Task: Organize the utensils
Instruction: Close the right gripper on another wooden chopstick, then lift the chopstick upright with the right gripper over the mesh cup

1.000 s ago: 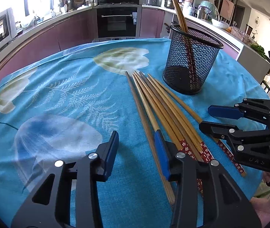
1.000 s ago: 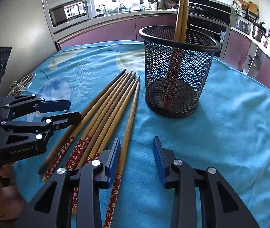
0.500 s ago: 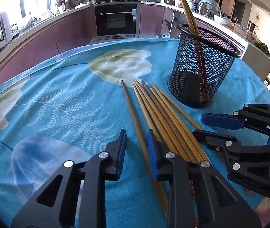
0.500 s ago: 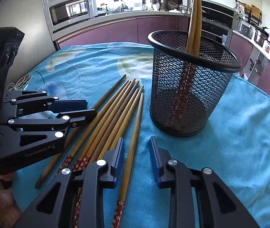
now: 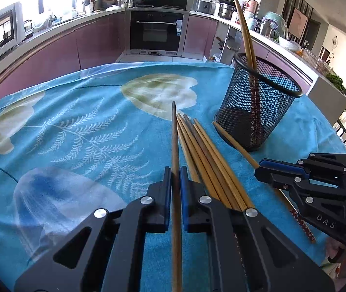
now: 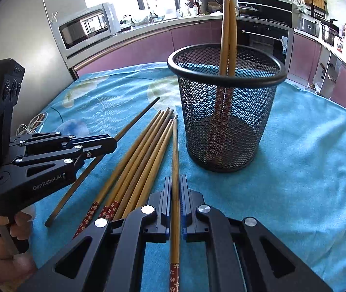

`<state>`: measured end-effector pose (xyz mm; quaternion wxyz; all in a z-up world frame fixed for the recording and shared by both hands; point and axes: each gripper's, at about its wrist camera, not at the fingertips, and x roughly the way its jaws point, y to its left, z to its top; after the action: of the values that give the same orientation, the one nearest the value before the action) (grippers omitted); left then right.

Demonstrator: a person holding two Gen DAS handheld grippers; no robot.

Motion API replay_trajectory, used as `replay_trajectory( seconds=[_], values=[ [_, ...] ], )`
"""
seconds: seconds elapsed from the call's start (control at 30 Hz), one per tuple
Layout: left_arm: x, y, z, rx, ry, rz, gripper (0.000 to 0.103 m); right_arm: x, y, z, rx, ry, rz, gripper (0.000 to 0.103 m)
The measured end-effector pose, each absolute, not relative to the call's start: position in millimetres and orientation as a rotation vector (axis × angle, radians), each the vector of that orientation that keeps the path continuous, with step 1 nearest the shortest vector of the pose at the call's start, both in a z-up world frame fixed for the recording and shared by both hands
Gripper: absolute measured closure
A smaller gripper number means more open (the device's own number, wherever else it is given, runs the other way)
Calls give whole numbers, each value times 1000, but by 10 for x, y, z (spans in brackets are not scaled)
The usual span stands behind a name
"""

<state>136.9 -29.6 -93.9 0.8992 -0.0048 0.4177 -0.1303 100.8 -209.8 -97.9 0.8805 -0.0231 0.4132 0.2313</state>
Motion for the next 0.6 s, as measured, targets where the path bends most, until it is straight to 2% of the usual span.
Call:
replay_trajectory(
  seconds=[0.6],
  values=[
    [965, -185, -477, -107, 777, -426, 95, 728, -2318, -526, 61, 740, 631, 97]
  ],
)
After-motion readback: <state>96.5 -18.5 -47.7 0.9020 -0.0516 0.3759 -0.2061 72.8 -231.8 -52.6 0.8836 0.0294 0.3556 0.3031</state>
